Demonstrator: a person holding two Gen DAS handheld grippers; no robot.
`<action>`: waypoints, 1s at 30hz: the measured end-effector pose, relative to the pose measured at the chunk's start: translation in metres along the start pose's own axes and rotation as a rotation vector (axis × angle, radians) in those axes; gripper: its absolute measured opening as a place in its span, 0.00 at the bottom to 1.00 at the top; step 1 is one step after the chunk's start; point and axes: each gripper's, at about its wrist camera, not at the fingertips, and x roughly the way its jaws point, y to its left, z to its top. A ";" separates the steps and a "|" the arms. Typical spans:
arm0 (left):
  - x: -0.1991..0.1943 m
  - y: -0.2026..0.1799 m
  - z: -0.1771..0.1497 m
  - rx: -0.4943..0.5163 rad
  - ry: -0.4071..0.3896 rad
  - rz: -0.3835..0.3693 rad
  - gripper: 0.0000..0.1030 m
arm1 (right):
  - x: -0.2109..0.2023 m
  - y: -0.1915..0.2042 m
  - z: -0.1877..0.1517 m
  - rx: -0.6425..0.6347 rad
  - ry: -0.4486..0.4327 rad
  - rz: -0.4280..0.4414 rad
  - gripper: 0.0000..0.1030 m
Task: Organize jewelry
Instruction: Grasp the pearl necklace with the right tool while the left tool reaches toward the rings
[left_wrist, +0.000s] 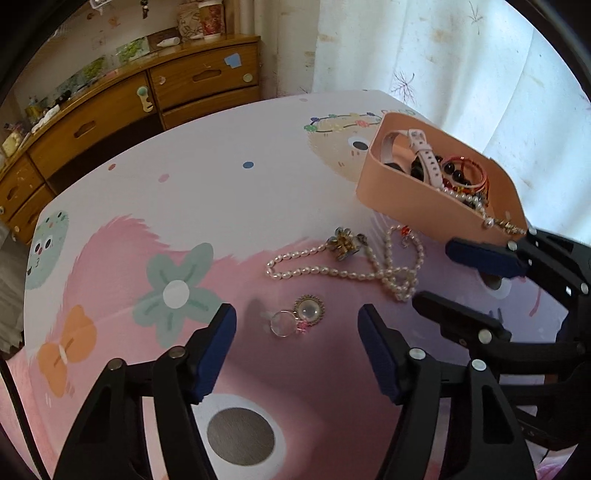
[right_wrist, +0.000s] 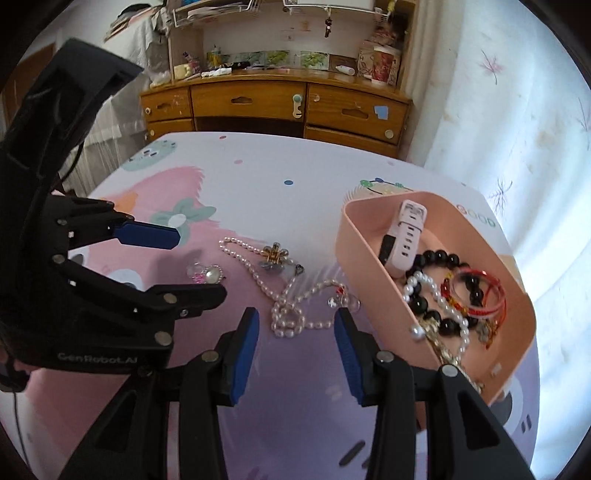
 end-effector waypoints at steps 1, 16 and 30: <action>0.001 0.001 0.000 0.006 -0.005 -0.004 0.58 | 0.003 0.000 0.001 -0.002 -0.001 -0.001 0.41; 0.007 0.001 -0.009 0.057 -0.013 -0.004 0.19 | 0.024 0.011 0.001 -0.048 0.021 -0.009 0.41; 0.002 0.010 -0.012 0.022 -0.021 0.018 0.19 | 0.025 0.008 0.006 0.082 0.103 0.151 0.05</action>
